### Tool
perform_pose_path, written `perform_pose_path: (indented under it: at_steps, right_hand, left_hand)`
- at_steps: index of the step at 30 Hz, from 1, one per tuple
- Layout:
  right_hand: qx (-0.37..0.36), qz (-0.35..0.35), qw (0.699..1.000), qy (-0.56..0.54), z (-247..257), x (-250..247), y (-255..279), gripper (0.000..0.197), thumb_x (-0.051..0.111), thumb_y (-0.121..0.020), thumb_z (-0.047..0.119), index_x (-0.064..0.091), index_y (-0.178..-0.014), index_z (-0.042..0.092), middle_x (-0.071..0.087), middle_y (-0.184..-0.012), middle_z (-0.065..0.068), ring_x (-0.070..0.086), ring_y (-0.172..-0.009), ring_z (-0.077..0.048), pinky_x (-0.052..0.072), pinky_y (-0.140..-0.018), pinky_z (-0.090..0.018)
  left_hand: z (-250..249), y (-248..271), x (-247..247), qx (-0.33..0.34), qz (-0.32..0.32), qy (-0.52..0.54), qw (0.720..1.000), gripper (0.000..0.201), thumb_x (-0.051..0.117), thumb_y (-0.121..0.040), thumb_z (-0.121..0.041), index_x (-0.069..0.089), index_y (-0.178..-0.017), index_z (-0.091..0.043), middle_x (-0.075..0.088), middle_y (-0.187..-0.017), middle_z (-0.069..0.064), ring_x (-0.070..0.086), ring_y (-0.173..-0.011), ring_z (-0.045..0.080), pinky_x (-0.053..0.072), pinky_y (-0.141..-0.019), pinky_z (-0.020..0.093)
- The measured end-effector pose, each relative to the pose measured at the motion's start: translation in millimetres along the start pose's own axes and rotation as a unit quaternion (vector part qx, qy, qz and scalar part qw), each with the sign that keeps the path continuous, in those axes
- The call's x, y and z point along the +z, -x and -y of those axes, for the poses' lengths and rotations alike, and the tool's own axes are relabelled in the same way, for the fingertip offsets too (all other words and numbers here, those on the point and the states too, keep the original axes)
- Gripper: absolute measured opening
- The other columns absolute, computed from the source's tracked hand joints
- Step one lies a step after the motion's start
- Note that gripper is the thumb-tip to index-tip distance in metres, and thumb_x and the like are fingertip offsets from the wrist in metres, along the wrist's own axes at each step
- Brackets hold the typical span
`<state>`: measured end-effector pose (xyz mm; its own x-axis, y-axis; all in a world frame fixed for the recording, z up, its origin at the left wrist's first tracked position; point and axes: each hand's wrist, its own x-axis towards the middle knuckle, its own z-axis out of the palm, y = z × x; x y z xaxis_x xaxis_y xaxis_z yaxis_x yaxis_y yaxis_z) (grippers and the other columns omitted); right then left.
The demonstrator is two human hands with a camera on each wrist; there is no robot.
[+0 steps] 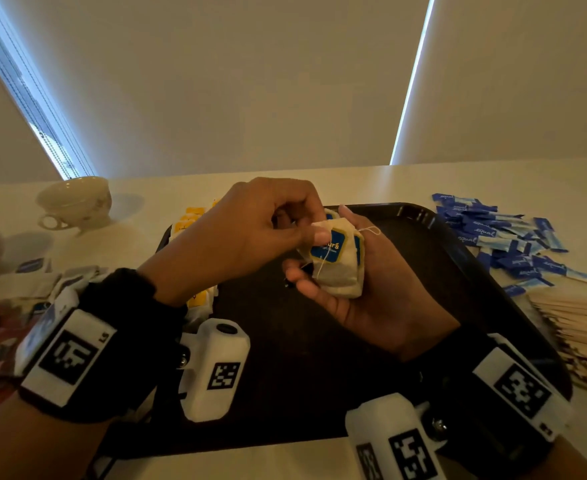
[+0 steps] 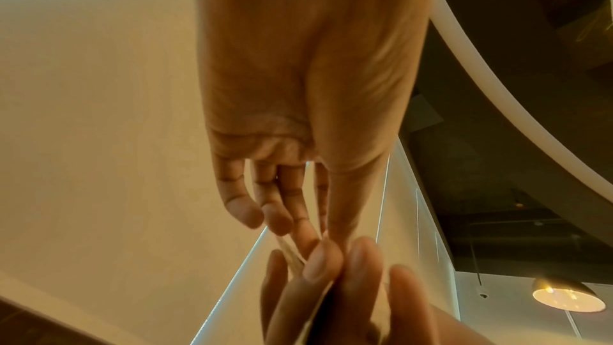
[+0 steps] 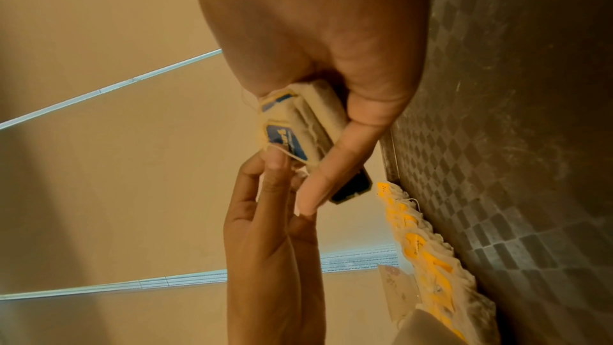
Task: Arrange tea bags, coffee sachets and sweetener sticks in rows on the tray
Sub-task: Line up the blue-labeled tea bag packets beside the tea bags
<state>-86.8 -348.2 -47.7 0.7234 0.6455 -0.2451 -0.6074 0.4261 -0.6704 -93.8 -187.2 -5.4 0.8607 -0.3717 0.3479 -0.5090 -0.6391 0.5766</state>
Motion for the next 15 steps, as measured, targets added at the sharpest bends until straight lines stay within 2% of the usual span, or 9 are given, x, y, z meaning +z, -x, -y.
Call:
perform_pose_path:
  at_steps: [3, 5, 8, 10, 12, 15]
  right_hand:
    - [-0.011, -0.038, 0.999, -0.012, -0.4, 0.3, -0.1, 0.049, 0.038, -0.093, 0.054, 0.062, -0.105, 0.013, 0.066, -0.079, -0.009, 0.067, -0.06, -0.02, 0.058, -0.051, -0.028]
    - [-0.018, -0.051, 0.999, -0.006, -0.4, 1.1, 0.4, 0.047, 0.038, -0.094, 0.053, 0.061, -0.103, 0.013, 0.063, -0.075, -0.008, 0.066, -0.057, -0.019, 0.057, -0.05, -0.027]
    - [-0.027, -0.062, 0.998, -0.004, -0.6, 1.2, 0.4, 0.047, 0.038, -0.094, 0.052, 0.064, -0.092, 0.013, 0.063, -0.071, -0.006, 0.066, -0.058, -0.019, 0.057, -0.053, -0.028]
    - [-0.039, -0.055, 0.998, -0.004, -0.3, 0.6, 0.6, 0.051, 0.036, -0.094, 0.051, 0.065, -0.077, 0.013, 0.062, -0.067, -0.006, 0.064, -0.057, -0.018, 0.056, -0.052, -0.026]
    - [-0.049, -0.053, 0.997, -0.01, -0.2, -0.7, 1.0, 0.056, 0.036, -0.095, 0.05, 0.068, -0.066, 0.013, 0.064, -0.069, -0.009, 0.065, -0.056, -0.018, 0.057, -0.051, -0.026]
    - [-0.06, -0.063, 0.996, -0.016, -0.9, -1.0, 0.1, 0.046, 0.038, -0.095, 0.047, 0.068, -0.086, 0.014, 0.068, -0.076, -0.01, 0.067, -0.058, -0.02, 0.057, -0.05, -0.026]
  left_hand:
    - [-3.1, 1.3, 1.0, 0.001, -0.009, 0.043, 0.999, 0.02, 0.074, -0.079, -0.025, 0.061, -0.093, -0.029, 0.064, -0.079, -0.006, 0.059, -0.072, 0.007, 0.045, -0.059, 0.011]
    - [-5.1, 1.7, 2.0, 0.015, -0.006, 0.043, 0.999, 0.02, 0.073, -0.08, -0.022, 0.061, -0.094, -0.029, 0.064, -0.08, -0.006, 0.06, -0.073, 0.008, 0.046, -0.059, 0.012]
    - [-5.1, 1.1, 3.0, 0.019, 0.01, 0.032, 0.999, 0.014, 0.067, -0.078, -0.034, 0.063, -0.091, -0.032, 0.065, -0.08, -0.01, 0.058, -0.072, 0.004, 0.044, -0.06, 0.012]
    - [-5.8, 0.7, 2.7, 0.02, 0.02, 0.033, 0.999, 0.013, 0.065, -0.077, -0.042, 0.063, -0.087, -0.034, 0.065, -0.081, -0.015, 0.058, -0.072, 0.003, 0.044, -0.06, 0.012]
    - [-8.9, 0.5, 1.4, 0.028, 0.02, 0.048, 0.998, 0.019, 0.061, -0.077, -0.046, 0.062, -0.088, -0.031, 0.064, -0.086, -0.014, 0.06, -0.076, 0.007, 0.048, -0.06, 0.016]
    - [-13.9, 2.8, -7.3, 0.034, 0.012, 0.084, 0.996, 0.02, 0.06, -0.08, -0.039, 0.061, -0.09, -0.021, 0.064, -0.09, -0.005, 0.062, -0.081, 0.008, 0.053, -0.065, 0.019]
